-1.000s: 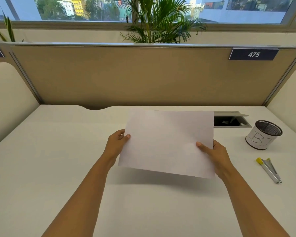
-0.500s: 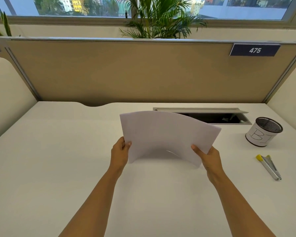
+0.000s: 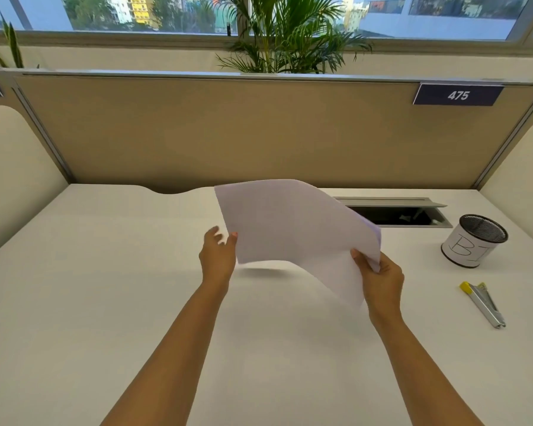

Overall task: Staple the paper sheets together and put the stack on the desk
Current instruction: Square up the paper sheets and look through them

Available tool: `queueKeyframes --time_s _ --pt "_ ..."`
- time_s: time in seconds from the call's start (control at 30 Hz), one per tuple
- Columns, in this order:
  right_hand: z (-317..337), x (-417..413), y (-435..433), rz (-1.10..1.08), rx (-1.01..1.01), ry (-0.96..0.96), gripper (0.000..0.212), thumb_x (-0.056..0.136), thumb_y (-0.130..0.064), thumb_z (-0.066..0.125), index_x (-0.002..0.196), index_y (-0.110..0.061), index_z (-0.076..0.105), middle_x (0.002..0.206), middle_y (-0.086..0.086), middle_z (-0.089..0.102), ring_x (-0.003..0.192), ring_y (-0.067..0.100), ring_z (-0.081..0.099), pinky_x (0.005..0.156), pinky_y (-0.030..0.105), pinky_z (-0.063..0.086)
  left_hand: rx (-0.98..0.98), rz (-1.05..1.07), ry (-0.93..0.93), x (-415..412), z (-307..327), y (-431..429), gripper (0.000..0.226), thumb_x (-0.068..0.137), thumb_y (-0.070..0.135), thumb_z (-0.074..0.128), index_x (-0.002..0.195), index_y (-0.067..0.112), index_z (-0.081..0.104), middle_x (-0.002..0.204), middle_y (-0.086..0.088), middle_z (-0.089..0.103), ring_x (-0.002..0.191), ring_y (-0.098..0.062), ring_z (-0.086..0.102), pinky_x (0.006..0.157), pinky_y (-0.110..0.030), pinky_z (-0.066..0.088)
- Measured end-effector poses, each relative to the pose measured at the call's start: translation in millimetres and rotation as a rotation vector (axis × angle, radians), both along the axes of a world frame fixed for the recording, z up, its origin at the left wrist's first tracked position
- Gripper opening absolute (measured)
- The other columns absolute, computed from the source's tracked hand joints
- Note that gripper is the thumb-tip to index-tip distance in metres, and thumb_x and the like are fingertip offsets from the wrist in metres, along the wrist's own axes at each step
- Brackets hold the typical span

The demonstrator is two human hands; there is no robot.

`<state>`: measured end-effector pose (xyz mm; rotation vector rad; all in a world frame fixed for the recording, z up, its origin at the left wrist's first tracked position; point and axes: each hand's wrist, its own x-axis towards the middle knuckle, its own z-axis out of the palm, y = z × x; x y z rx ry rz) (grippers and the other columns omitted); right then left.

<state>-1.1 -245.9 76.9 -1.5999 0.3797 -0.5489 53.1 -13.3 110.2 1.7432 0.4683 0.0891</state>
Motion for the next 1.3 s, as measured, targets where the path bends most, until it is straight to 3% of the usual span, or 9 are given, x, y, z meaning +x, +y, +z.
queueKeyframes --time_s 0.1,0.23,0.4,0.6,0.73,0.87,0.97,1.1,1.3 --pt "7.4 -3.8 9.9 -0.019 -0.254 -0.177 0.022 0.088 -0.013 0.061 0.108 -0.009 0.067 0.101 0.003 0.069 0.088 0.020 0.064 0.076 0.031 0.057 -0.281 0.060 0.032 1.2 36.4 -12.5 0.060 0.095 0.047 0.040 0.143 0.012 0.030 0.135 -0.008 0.048 0.124 -0.029 0.046 0.105 -0.041 0.039" --pt "7.5 -10.0 19.8 0.001 -0.729 -0.395 0.027 0.085 -0.008 0.061 0.111 -0.010 0.067 0.113 -0.001 0.065 0.105 0.008 0.060 0.093 0.014 0.047 -0.730 -0.051 -0.038 5.7 74.0 -17.0 0.067 0.091 0.055 0.042 0.133 0.003 0.044 0.123 -0.010 0.059 0.107 -0.026 0.061 0.087 -0.036 0.053" --pt "5.8 -18.8 24.7 -0.014 -0.906 -0.445 0.036 0.081 -0.003 0.067 0.114 -0.017 0.066 0.114 0.001 0.067 0.106 0.007 0.059 0.092 0.018 0.049 -0.510 0.035 -0.053 7.1 88.4 -11.7 0.022 0.093 0.007 0.050 0.112 0.000 0.057 0.112 -0.014 0.065 0.096 -0.026 0.065 0.078 -0.032 0.054" --pt "-1.0 -25.6 27.8 0.084 -1.086 -0.401 0.047 0.082 -0.004 0.062 0.123 -0.025 0.061 0.120 -0.001 0.066 0.109 0.013 0.060 0.089 0.021 0.048 -0.357 0.050 -0.106 3.4 87.3 -6.1 0.029 0.092 0.006 0.052 0.120 0.004 0.060 0.114 -0.009 0.063 0.102 -0.026 0.062 0.075 -0.030 0.051" --pt "-16.5 -21.3 24.4 0.417 -1.187 0.030 0.095 0.076 -0.018 0.074 0.146 -0.037 0.013 0.155 -0.002 0.023 0.141 0.016 0.021 0.109 0.027 0.016 -0.255 -0.036 -0.209 1.9 94.4 -3.8 0.022 0.094 0.010 0.052 0.111 0.011 0.065 0.107 -0.001 0.065 0.104 -0.023 0.060 0.088 -0.041 0.051" --pt "-7.8 -10.8 3.3 0.432 -0.806 0.275 0.079 0.085 0.011 0.050 0.145 -0.033 0.021 0.155 -0.002 0.021 0.142 0.016 0.022 0.106 0.018 0.016 -0.206 -0.188 -0.294 -2.1 105.9 2.3 0.029 0.093 0.014 0.053 0.121 0.010 0.062 0.116 -0.002 0.066 0.104 -0.019 0.062 0.084 -0.034 0.054" --pt "14.7 0.0 -2.8 0.450 -0.265 0.287 0.049 0.095 -0.025 0.051 0.141 -0.028 0.035 0.150 -0.004 0.034 0.135 0.017 0.035 0.105 0.027 0.030 -0.227 -0.372 -0.341 -5.3 112.8 7.5 0.024 0.093 0.014 0.054 0.113 0.015 0.065 0.103 0.003 0.071 0.090 -0.013 0.066 0.071 -0.026 0.055" --pt "34.8 12.1 10.4 0.573 0.252 0.347 0.073 0.075 -0.061 0.045 0.135 -0.020 0.043 0.135 -0.001 0.053 0.120 0.017 0.053 0.099 0.029 0.043 -0.364 -0.472 -0.348 -5.7 111.9 9.6 0.020 0.092 0.014 0.055 0.106 0.019 0.067 0.097 0.004 0.073 0.083 -0.011 0.068 0.075 -0.027 0.056" --pt "44.2 9.5 8.1 0.437 0.336 0.243 0.039 0.084 -0.040 0.059 0.117 -0.018 0.059 0.110 -0.002 0.068 0.099 0.019 0.064 0.077 0.032 0.053 -0.351 -0.366 -0.266 -0.2 87.6 16.6 0.019 0.093 0.013 0.054 0.105 0.017 0.067 0.096 0.004 0.072 0.083 -0.012 0.067 0.071 -0.028 0.054"
